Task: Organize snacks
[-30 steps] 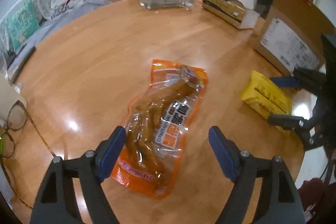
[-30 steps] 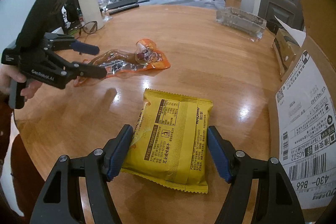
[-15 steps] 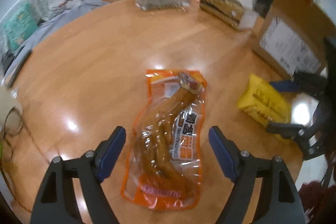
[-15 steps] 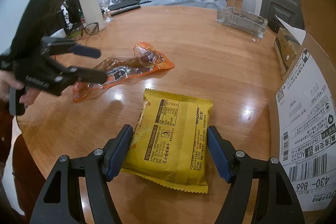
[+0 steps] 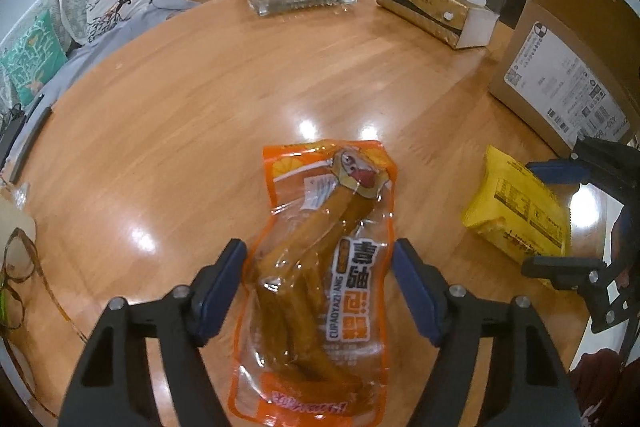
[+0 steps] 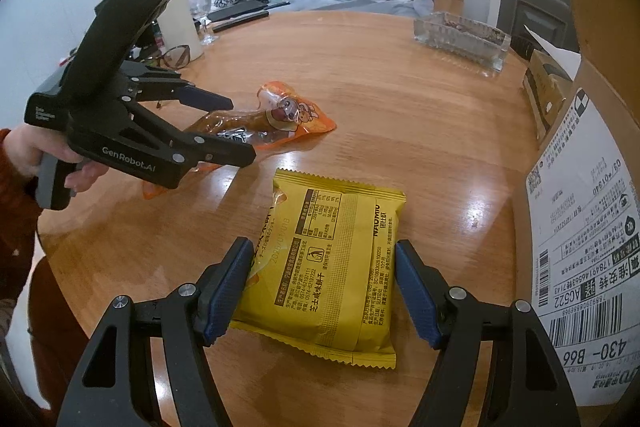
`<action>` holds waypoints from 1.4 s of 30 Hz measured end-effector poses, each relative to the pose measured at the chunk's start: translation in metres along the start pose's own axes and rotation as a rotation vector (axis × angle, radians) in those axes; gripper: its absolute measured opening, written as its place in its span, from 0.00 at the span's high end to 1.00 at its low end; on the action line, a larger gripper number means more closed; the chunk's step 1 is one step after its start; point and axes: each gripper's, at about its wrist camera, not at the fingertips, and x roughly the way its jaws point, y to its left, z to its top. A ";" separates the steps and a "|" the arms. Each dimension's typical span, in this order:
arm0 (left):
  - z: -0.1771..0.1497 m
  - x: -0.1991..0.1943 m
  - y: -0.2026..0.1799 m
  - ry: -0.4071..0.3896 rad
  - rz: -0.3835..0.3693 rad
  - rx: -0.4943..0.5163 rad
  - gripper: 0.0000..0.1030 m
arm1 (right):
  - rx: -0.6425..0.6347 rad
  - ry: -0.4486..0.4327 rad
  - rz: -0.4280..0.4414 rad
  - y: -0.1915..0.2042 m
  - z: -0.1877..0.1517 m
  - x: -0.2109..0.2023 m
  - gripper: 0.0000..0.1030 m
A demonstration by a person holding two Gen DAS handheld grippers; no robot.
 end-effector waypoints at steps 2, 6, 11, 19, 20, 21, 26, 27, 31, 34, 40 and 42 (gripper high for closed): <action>-0.002 -0.003 0.000 -0.005 -0.018 -0.020 0.32 | 0.003 -0.002 0.001 0.000 0.000 0.000 0.33; -0.009 -0.008 -0.006 -0.015 -0.017 -0.019 0.32 | 0.002 -0.003 0.002 0.001 -0.002 0.000 0.33; -0.014 -0.019 -0.004 -0.049 -0.035 -0.062 0.32 | 0.000 -0.005 -0.002 0.000 -0.002 -0.001 0.33; -0.022 -0.023 -0.011 -0.041 0.015 -0.059 0.32 | -0.014 0.002 -0.061 0.010 -0.003 0.005 0.28; -0.023 -0.021 -0.011 -0.037 0.025 -0.057 0.32 | -0.017 0.000 -0.067 0.011 -0.003 0.005 0.28; -0.025 -0.020 -0.011 -0.033 0.033 -0.055 0.32 | -0.021 -0.002 -0.074 0.012 -0.004 0.005 0.28; -0.032 -0.019 -0.012 -0.034 0.048 -0.060 0.31 | -0.031 0.002 -0.076 0.014 -0.005 0.005 0.28; -0.033 -0.020 -0.012 -0.032 0.052 -0.057 0.31 | -0.030 0.002 -0.074 0.014 -0.006 0.005 0.28; -0.037 -0.023 -0.011 -0.028 0.064 -0.052 0.31 | -0.026 0.003 -0.067 0.011 -0.005 0.005 0.28; -0.038 -0.024 -0.010 -0.027 0.068 -0.063 0.29 | -0.030 0.003 -0.066 0.010 -0.005 0.005 0.28; -0.047 -0.027 -0.006 -0.032 0.082 -0.072 0.24 | -0.035 0.003 -0.072 0.011 -0.006 0.005 0.28; -0.049 -0.027 -0.005 -0.032 0.058 -0.087 0.28 | -0.034 0.002 -0.070 0.011 -0.006 0.005 0.28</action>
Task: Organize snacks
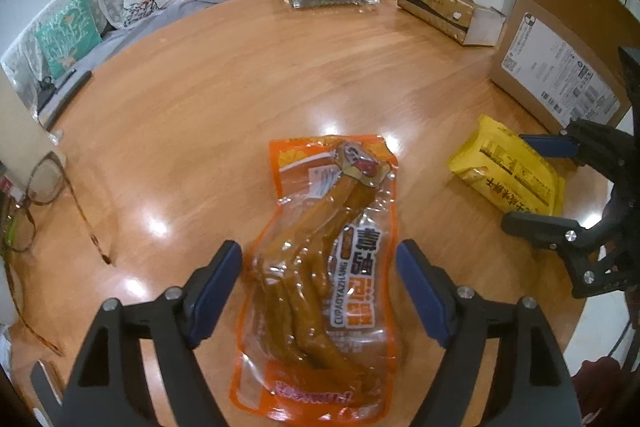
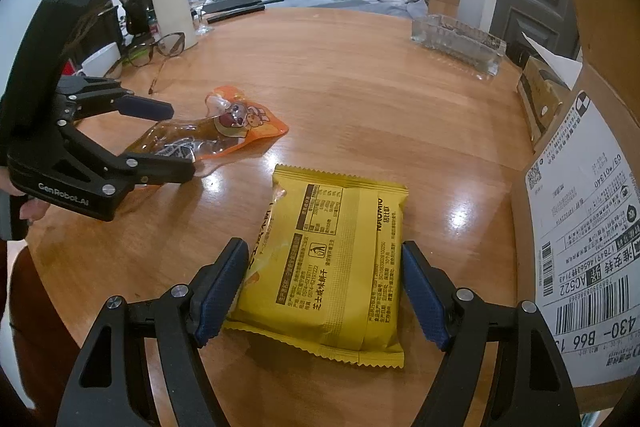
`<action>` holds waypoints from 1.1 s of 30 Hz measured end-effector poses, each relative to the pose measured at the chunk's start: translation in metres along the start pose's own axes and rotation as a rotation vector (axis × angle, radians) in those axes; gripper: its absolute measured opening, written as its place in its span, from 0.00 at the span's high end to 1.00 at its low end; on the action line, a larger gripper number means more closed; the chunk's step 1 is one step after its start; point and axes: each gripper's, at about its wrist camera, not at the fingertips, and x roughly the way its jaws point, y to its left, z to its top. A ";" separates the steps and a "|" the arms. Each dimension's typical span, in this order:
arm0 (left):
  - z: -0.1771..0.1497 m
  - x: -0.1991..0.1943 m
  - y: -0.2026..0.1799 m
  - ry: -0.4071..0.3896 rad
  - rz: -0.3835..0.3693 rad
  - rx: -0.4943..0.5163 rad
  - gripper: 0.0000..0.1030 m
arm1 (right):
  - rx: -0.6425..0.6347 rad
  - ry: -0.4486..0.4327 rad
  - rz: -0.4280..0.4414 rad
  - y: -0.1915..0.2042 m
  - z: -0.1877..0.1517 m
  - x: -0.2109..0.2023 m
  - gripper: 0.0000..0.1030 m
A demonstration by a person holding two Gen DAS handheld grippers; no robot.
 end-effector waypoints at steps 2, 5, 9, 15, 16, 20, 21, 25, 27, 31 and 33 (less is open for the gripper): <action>-0.001 -0.002 -0.001 -0.007 0.003 0.000 0.34 | 0.002 0.000 0.003 0.000 0.000 0.000 0.28; -0.001 -0.004 0.001 -0.019 0.001 -0.022 0.46 | 0.003 -0.002 0.005 0.000 0.000 0.000 0.28; -0.001 -0.008 0.003 -0.027 0.004 -0.041 0.54 | -0.004 -0.005 -0.010 0.001 0.001 0.000 0.33; -0.001 -0.004 -0.003 -0.008 0.000 -0.035 0.42 | -0.015 0.003 -0.001 0.002 0.003 0.001 0.34; -0.001 -0.003 -0.005 -0.008 0.006 -0.024 0.39 | -0.015 0.003 0.000 0.001 0.003 0.001 0.34; 0.000 -0.001 -0.013 -0.014 0.023 -0.018 0.33 | -0.015 0.001 -0.001 0.001 0.002 0.001 0.34; 0.000 0.000 -0.014 -0.016 0.024 -0.021 0.31 | -0.016 0.000 0.000 0.002 0.002 0.001 0.34; 0.001 0.002 -0.013 -0.020 0.021 -0.033 0.27 | -0.021 -0.002 0.005 0.001 0.002 0.000 0.34; 0.005 0.005 -0.014 -0.017 0.028 -0.047 0.26 | -0.022 -0.004 0.007 0.000 0.001 0.000 0.34; 0.012 0.009 -0.017 -0.019 0.038 -0.056 0.30 | -0.023 -0.006 0.009 -0.001 0.001 0.001 0.34; 0.012 0.009 -0.018 -0.019 0.037 -0.045 0.31 | -0.023 -0.007 0.009 -0.002 0.001 0.001 0.34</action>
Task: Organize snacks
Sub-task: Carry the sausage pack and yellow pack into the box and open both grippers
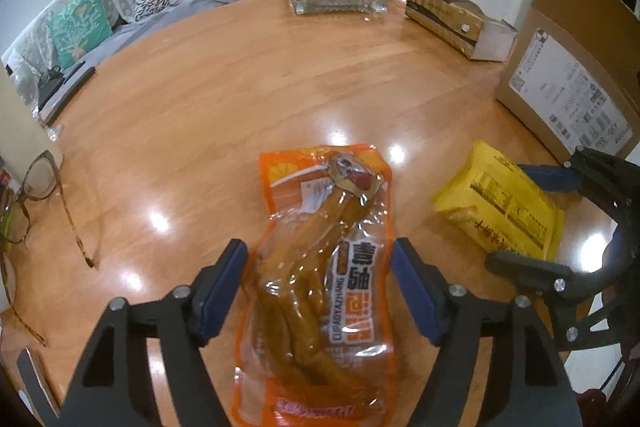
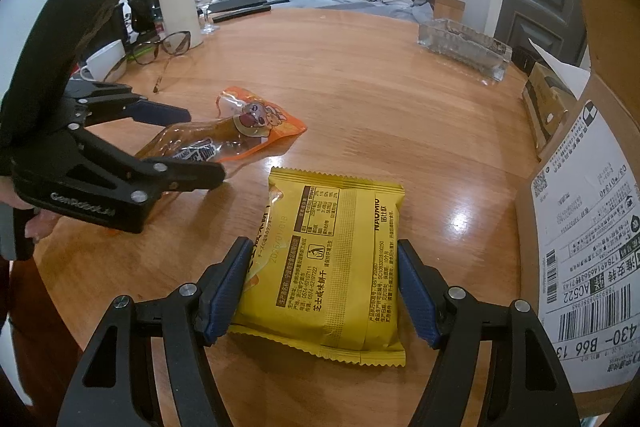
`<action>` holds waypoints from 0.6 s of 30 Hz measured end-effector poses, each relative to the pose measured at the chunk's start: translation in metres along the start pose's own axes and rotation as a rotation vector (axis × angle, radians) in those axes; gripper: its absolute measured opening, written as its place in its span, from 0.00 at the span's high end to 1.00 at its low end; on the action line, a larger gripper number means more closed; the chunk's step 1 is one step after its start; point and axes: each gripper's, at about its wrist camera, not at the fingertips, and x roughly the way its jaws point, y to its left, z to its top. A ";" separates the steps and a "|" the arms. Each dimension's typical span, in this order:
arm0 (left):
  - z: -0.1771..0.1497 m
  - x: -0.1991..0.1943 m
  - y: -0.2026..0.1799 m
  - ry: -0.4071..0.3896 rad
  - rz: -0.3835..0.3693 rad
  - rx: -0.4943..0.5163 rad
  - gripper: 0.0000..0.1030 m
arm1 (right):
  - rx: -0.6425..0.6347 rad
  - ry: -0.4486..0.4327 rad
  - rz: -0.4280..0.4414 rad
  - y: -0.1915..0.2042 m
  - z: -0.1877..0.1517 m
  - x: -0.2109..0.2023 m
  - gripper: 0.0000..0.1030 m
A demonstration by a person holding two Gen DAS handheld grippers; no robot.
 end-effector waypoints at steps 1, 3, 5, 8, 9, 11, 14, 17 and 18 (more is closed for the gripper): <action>-0.001 0.000 0.000 -0.001 0.000 -0.001 0.32 | 0.000 -0.001 0.000 0.000 0.000 0.000 0.34; -0.003 -0.001 0.000 -0.004 0.002 -0.002 0.33 | 0.000 -0.001 0.000 0.000 0.000 0.000 0.34; -0.004 -0.003 -0.001 -0.009 0.004 -0.002 0.35 | 0.001 -0.003 0.004 0.000 0.000 0.000 0.34; -0.006 -0.006 -0.003 -0.012 -0.006 0.007 0.40 | 0.019 -0.010 0.018 -0.003 -0.001 -0.001 0.34; -0.007 -0.007 -0.004 -0.014 0.001 0.012 0.40 | 0.021 -0.011 0.021 -0.004 -0.001 -0.002 0.34; -0.007 -0.009 -0.006 -0.018 0.000 0.019 0.40 | 0.017 -0.024 0.022 -0.003 -0.001 -0.005 0.34; -0.006 -0.017 -0.003 -0.035 -0.022 0.000 0.40 | 0.014 -0.042 0.022 -0.003 0.002 -0.011 0.34; -0.001 -0.033 0.001 -0.065 -0.012 -0.006 0.40 | 0.015 -0.058 0.036 -0.001 0.006 -0.021 0.34; 0.002 -0.042 0.003 -0.078 -0.010 -0.011 0.40 | 0.011 -0.066 0.042 0.001 0.008 -0.025 0.34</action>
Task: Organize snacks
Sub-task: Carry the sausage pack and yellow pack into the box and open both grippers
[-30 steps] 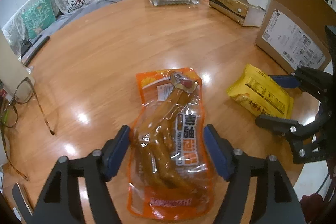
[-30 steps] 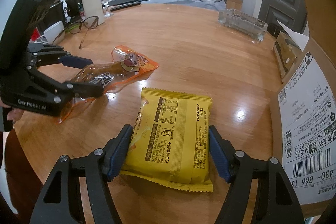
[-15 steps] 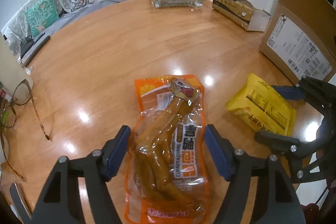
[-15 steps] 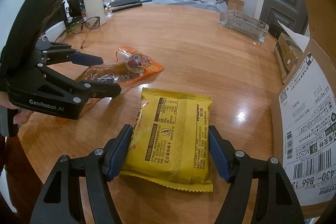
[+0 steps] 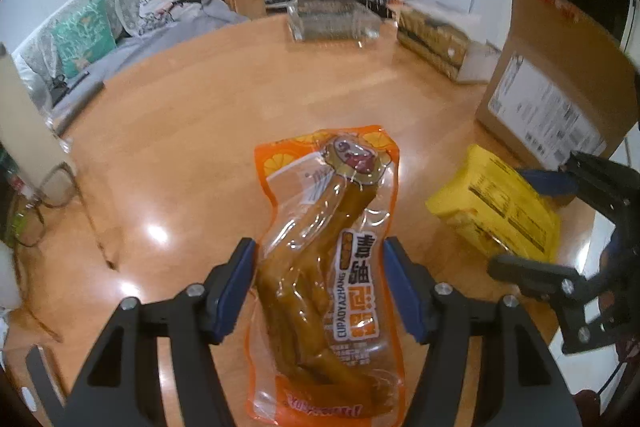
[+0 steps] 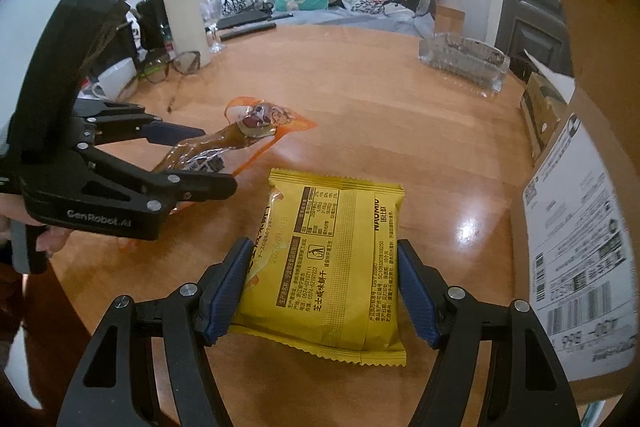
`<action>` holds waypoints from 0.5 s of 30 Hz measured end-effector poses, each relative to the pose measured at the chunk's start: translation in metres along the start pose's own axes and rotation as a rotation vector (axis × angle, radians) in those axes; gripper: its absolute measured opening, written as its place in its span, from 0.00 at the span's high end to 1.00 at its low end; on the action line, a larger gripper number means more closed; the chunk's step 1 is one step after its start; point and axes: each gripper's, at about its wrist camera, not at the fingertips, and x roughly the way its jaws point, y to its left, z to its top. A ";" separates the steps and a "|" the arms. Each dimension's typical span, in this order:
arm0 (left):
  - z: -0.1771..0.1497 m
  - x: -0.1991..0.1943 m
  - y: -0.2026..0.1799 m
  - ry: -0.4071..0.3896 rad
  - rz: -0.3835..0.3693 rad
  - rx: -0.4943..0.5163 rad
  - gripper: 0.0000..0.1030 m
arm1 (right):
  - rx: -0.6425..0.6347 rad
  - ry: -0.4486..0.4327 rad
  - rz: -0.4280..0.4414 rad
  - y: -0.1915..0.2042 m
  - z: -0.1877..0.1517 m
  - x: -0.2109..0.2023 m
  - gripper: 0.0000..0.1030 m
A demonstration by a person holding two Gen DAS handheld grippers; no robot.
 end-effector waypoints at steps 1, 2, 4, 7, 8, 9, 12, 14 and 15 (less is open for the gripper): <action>0.004 -0.009 0.002 -0.013 0.005 -0.002 0.41 | -0.008 -0.014 0.007 0.003 0.003 -0.007 0.34; 0.007 -0.017 0.003 -0.026 0.015 -0.001 0.41 | -0.018 -0.028 0.012 0.006 0.007 -0.014 0.34; 0.016 -0.038 0.004 -0.065 0.038 0.006 0.41 | -0.031 -0.059 0.024 0.011 0.015 -0.029 0.34; 0.033 -0.079 0.001 -0.133 0.038 0.009 0.41 | -0.038 -0.125 0.060 0.014 0.032 -0.061 0.34; 0.037 -0.089 0.000 -0.149 0.035 0.010 0.41 | -0.040 -0.150 0.067 0.014 0.038 -0.073 0.34; 0.042 -0.099 -0.002 -0.164 0.031 0.009 0.41 | -0.041 -0.170 0.071 0.013 0.043 -0.083 0.34; 0.054 -0.127 -0.008 -0.218 0.010 0.006 0.41 | -0.049 -0.248 0.055 0.010 0.057 -0.121 0.34; 0.058 -0.138 -0.014 -0.240 -0.025 -0.006 0.41 | -0.058 -0.283 0.031 0.007 0.060 -0.140 0.34; 0.059 -0.142 -0.019 -0.250 -0.027 -0.006 0.41 | -0.060 -0.300 0.016 0.005 0.061 -0.149 0.34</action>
